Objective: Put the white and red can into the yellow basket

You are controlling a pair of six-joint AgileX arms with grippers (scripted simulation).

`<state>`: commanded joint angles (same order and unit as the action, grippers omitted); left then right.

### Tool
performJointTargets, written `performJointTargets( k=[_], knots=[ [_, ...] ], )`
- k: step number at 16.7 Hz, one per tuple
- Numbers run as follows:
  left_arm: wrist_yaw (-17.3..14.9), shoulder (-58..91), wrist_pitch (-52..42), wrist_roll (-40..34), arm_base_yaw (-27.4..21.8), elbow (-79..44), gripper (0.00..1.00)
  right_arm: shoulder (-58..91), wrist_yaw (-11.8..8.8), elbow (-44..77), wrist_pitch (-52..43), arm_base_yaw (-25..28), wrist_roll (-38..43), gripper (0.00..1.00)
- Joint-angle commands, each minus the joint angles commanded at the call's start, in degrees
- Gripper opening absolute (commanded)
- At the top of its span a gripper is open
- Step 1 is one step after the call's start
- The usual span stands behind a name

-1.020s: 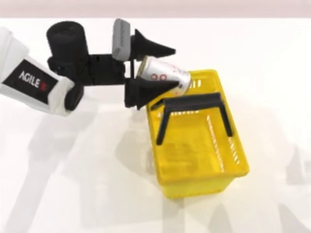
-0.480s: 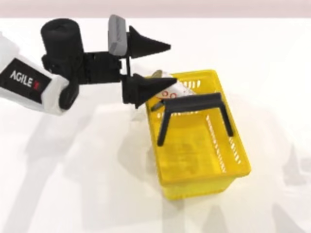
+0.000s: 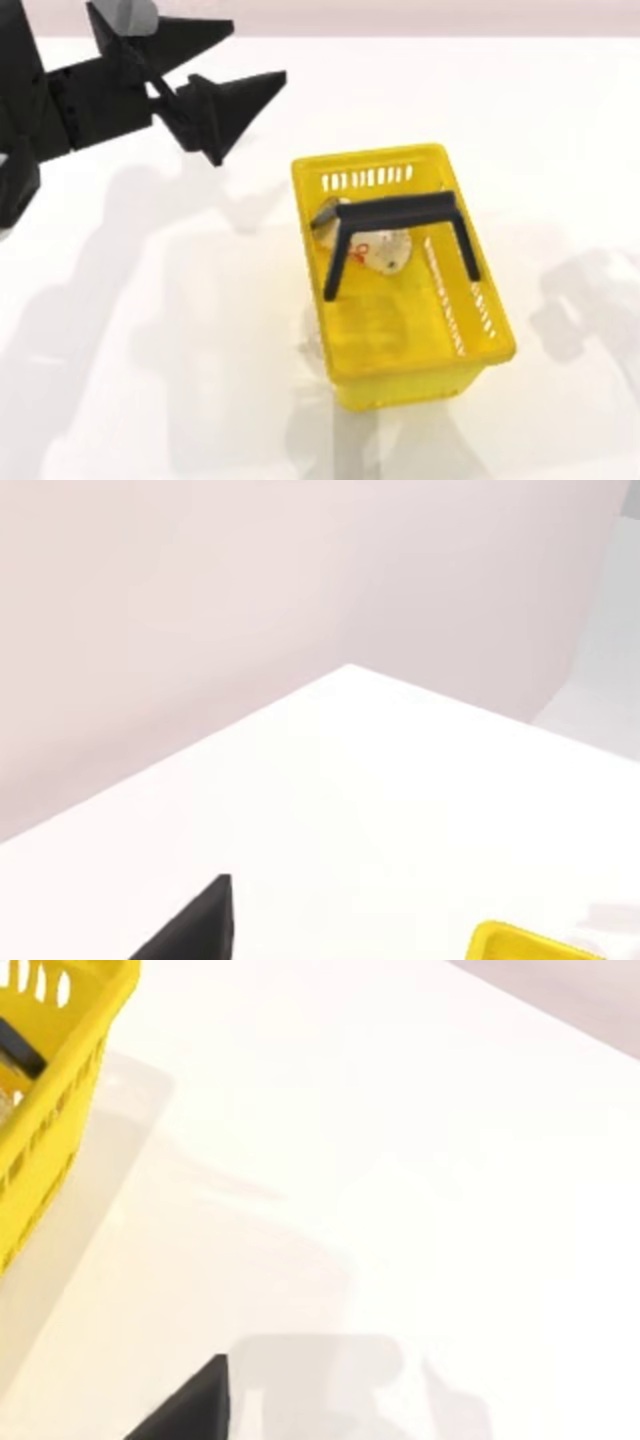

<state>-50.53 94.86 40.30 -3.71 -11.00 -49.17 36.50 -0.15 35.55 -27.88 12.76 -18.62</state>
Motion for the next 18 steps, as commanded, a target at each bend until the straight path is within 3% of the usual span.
performJointTargets(
  k=[11, 15, 18],
  knots=[
    [35.7, -69.5, -28.1, 0.9, 9.1, 32.9, 1.00, 67.4, -0.2, 63.8, -44.0, 19.5, -29.0, 1.00],
    [45.1, -86.7, -35.7, 2.6, 11.1, 43.0, 1.00, 82.7, 0.1, 79.6, -54.3, 24.4, -36.3, 1.00],
    [49.5, -93.4, -39.4, 3.5, 12.0, 47.9, 1.00, 88.1, 0.3, 85.7, -58.3, 26.3, -39.3, 1.00]
  ],
)
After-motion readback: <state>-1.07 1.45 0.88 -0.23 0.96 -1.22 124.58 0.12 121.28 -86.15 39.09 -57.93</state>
